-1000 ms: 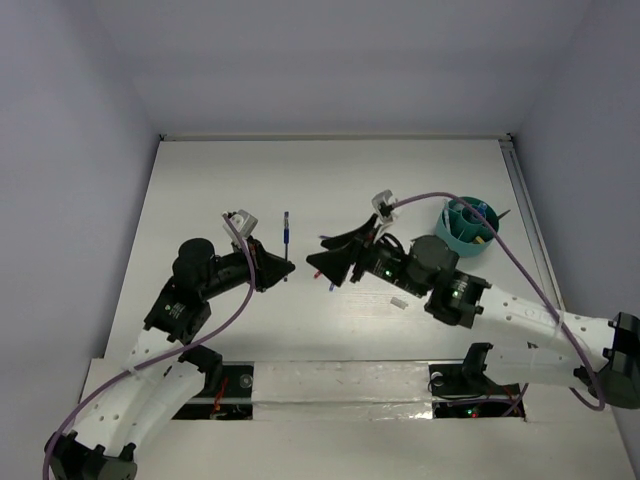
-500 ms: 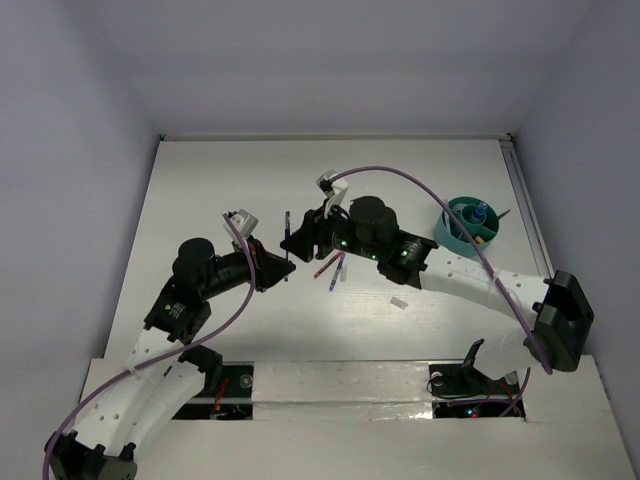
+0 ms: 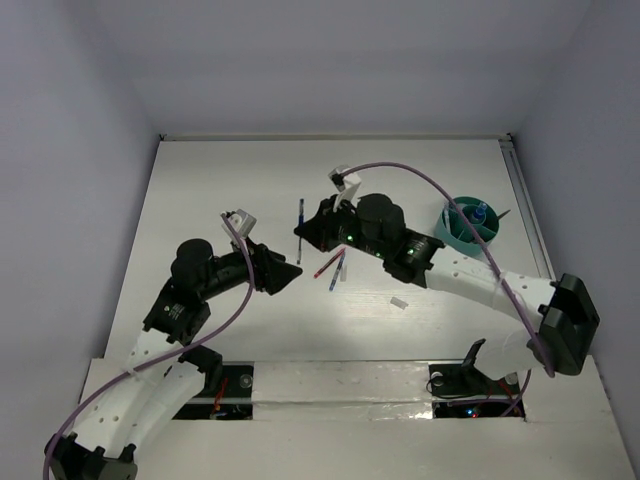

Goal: Sort the stationery into containers
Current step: Place the pen in the storage box.

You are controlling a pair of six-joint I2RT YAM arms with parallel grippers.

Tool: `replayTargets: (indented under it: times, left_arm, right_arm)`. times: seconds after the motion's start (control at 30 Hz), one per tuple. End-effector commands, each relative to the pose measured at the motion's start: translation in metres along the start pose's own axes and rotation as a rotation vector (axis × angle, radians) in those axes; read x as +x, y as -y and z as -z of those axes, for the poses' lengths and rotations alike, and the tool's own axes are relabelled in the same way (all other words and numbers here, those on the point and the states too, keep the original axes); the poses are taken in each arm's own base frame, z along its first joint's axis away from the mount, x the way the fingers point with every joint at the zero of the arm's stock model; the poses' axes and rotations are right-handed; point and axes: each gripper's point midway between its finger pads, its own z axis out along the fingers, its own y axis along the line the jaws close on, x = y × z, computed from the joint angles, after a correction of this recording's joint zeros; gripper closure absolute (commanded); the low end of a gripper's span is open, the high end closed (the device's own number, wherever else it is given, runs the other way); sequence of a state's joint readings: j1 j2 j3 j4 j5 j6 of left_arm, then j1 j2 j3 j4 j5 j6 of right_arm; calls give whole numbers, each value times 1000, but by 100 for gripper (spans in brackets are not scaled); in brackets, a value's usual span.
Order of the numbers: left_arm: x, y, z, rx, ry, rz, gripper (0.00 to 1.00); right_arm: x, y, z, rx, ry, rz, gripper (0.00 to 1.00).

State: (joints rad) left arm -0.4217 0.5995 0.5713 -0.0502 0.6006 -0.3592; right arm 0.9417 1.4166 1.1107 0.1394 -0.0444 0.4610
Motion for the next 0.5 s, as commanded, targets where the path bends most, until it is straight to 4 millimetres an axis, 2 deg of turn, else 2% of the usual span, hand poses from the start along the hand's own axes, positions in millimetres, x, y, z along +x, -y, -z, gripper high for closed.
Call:
replayTargets:
  times: [0.0,0.03,0.07,0.13,0.2,0.23,0.27,0.37,0.43,0.47]
  left_arm:
    - [-19,12,3,37,58,-43,31]
    - [-21,13,3,38,63,-46,28]
    - [-21,13,4,38,64,-47,26]
    - [-22,15,6,42,74,-55,20]
    - [-23,17,8,43,82,-60,17]
    - [-24,17,9,43,85,-63,4]
    - [-25,18,10,44,92,-67,1]
    - [-28,20,13,37,108,-76,1]
    - [-30,20,15,33,120,-81,1]
    - [-31,20,16,28,124,-83,1]
  right_arm:
    - [-54,42,35,169,165,31,100]
    - [-58,52,42,206,179,34,100]
    - [-62,75,53,283,199,41,100]
    - [-71,94,79,372,232,52,100]
    - [-72,135,105,522,257,56,100]
    - [-72,146,122,569,258,50,100]
    - [-72,159,133,624,272,51,100]
    - [-72,202,171,822,301,85,100]
    - [-71,218,185,937,310,137,100]
    - [-71,234,198,1063,302,176,100]
